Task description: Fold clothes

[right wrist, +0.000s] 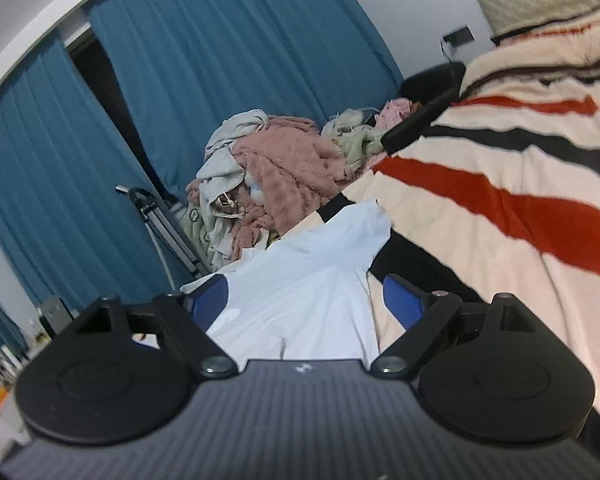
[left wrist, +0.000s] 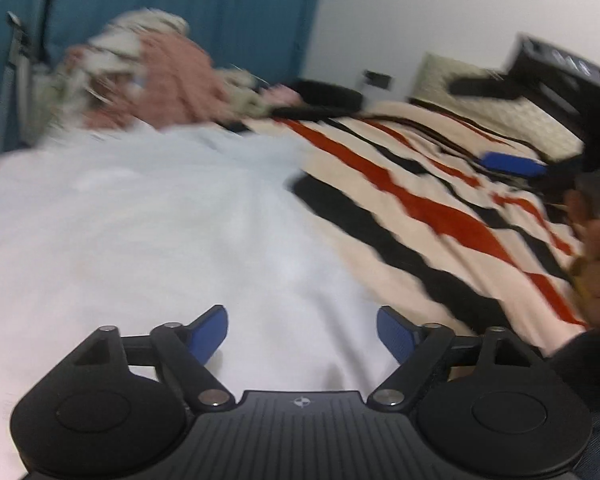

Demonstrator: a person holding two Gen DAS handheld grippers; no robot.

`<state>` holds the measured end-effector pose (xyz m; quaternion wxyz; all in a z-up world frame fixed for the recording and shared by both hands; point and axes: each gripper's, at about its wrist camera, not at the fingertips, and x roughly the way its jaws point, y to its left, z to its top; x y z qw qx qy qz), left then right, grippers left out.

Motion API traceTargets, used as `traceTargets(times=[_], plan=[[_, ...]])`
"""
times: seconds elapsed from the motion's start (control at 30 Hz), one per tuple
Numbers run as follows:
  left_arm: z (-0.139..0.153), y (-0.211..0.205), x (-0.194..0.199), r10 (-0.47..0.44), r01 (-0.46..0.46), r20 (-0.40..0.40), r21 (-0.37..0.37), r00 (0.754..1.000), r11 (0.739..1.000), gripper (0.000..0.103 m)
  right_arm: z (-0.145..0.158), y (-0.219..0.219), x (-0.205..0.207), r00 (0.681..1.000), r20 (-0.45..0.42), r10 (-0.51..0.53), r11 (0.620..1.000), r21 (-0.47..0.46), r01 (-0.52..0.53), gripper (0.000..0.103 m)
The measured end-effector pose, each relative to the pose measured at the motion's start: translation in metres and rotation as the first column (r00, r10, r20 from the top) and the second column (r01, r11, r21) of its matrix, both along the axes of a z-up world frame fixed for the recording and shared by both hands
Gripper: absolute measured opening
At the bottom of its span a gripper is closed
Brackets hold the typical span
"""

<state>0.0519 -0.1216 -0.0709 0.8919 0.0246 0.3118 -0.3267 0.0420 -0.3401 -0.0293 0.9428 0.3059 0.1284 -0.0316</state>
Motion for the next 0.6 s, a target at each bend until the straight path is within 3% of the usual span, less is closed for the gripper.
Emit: traceTargets(times=[0.1,0.27,0.37,0.43,0.5,0.6], plan=[[-0.012,-0.035,-0.006,-0.104,0.104,-0.051,-0.015,0.993,0.995,0.080,-0.009,-0.011,0.001,1.000,-0.015,0.002,0.998,0.064,-0.001,0.087],[-0.044,-0.076,-0.008,-0.149,0.153,-0.115,0.024,0.982,0.988,0.060,-0.020,-0.018,0.004,0.999,-0.014,0.034,0.992,0.126,-0.032,0.087],[-0.058,-0.097,-0.010,-0.126,0.136,-0.086,0.123,0.988,0.983,0.042,-0.023,-0.020,0.004,0.999,-0.015,0.039,0.990,0.140,-0.037,0.087],[-0.066,-0.110,-0.012,-0.112,0.119,-0.050,0.193,0.992,0.974,0.020,-0.025,-0.022,0.004,0.999,-0.016,0.043,0.988,0.149,-0.040,0.087],[-0.063,-0.112,-0.011,-0.092,0.099,-0.051,0.171,0.994,0.980,0.007,-0.026,-0.023,0.003,0.999,-0.011,0.043,0.987,0.155,-0.041,0.087],[-0.055,-0.114,-0.009,-0.084,0.089,-0.058,0.096,0.995,0.991,0.005,-0.022,-0.022,-0.002,0.999,0.032,0.040,0.990,0.137,-0.044,0.087]])
